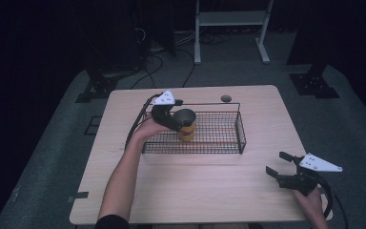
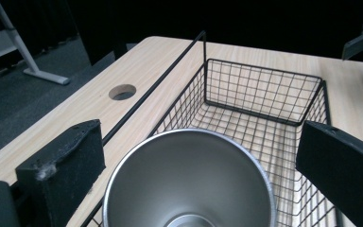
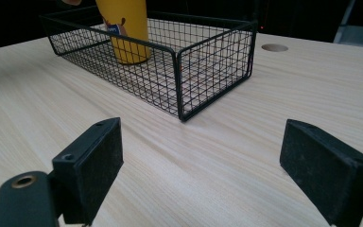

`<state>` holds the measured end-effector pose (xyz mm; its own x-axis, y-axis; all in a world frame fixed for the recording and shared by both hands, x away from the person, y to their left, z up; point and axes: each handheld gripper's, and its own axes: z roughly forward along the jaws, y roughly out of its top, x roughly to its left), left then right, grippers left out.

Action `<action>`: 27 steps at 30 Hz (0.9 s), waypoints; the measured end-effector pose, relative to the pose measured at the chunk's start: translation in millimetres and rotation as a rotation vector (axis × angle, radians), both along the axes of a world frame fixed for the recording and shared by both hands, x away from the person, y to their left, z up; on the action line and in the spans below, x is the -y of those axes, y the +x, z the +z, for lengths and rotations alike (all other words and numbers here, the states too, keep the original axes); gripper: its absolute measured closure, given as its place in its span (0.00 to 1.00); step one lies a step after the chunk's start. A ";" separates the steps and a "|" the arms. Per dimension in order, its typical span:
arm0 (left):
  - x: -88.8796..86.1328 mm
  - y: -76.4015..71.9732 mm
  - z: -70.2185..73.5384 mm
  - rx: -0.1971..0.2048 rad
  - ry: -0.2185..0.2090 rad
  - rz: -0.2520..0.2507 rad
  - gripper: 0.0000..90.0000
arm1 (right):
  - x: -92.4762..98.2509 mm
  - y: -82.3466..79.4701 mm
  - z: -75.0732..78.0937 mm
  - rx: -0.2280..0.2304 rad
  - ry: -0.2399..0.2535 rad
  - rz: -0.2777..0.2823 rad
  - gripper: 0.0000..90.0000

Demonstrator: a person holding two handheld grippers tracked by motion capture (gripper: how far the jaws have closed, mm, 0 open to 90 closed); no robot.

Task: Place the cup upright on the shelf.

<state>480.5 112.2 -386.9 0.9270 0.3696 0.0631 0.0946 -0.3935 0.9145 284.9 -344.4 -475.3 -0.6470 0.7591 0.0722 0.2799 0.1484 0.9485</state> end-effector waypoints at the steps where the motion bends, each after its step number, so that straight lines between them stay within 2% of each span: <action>1: 0.3 -1.4 1.2 0.005 0.003 -0.001 0.01 | -0.3 0.0 0.0 -0.001 -0.001 -0.002 0.14; 4: 1.2 -5.6 4.5 -0.001 -0.016 -0.007 0.01 | -1.0 0.4 0.0 -0.002 -0.007 -0.006 0.14; 6: 2.2 -8.8 6.8 0.009 -0.011 -0.007 0.01 | -1.1 0.4 0.0 -0.004 -0.006 -0.010 0.14; 15: -4.8 -16.1 13.6 0.009 -0.024 -0.006 0.01 | -1.9 0.8 -0.1 -0.005 -0.012 -0.012 0.14; 27: 5.0 -30.8 17.6 0.033 -0.046 -0.055 0.01 | -2.8 0.4 -0.1 -0.006 -0.019 -0.006 0.14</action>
<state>449.7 107.3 -369.3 0.9436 0.3218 0.0781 0.0436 -0.3544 0.9341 285.3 -341.7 -475.4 -0.6419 0.7643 0.0615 0.2863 0.1644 0.9439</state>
